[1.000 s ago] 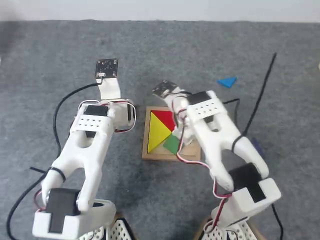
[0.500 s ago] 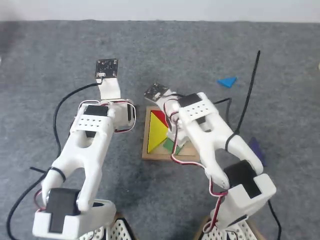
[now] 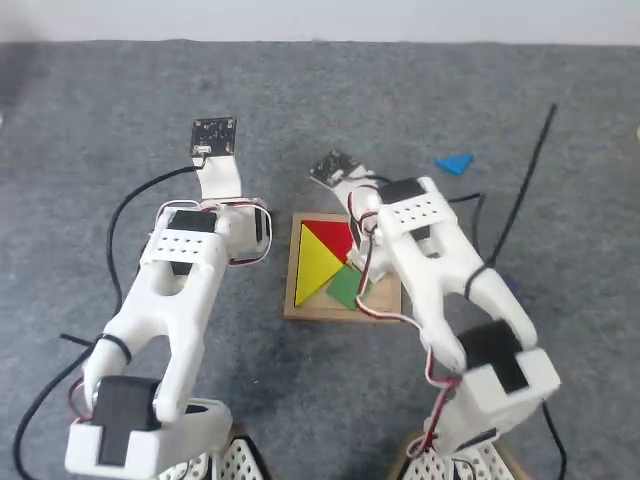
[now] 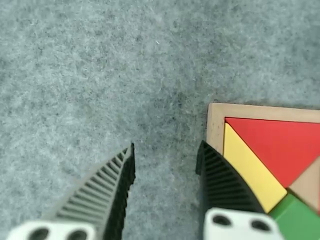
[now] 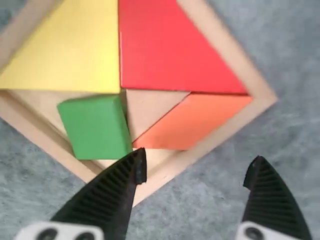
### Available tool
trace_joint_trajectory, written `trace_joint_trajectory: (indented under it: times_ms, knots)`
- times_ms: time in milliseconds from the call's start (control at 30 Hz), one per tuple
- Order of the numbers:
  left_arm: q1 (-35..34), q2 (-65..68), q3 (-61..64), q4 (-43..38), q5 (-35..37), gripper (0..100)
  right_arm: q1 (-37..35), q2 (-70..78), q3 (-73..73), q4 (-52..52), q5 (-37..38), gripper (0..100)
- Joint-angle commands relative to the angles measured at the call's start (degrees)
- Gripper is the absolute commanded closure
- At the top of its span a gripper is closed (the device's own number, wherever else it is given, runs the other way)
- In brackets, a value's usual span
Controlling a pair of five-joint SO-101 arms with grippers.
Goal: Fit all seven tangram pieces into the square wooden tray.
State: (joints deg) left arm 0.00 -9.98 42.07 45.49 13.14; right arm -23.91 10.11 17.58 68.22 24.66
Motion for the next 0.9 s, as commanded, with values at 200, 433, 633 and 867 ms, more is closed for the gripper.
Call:
trace_joint_trajectory:
  times_ms: [200,433,633,867]
  knots:
    - [0.3,-2.4,-0.5,-1.1,-0.4,80,-6.0,0.4,-2.8,-0.6,-0.6,68.8]
    - [0.4,-2.4,-0.5,-1.1,-0.4,80,-4.2,-4.0,-2.6,0.5,-1.8,68.8]
    - [0.4,-2.4,-0.5,-1.1,-1.8,80,-0.3,-12.7,-2.8,2.9,-1.8,68.8]
    - [0.4,-2.4,-0.5,-1.1,-1.8,80,14.1,-22.8,-2.8,8.1,1.8,68.8]
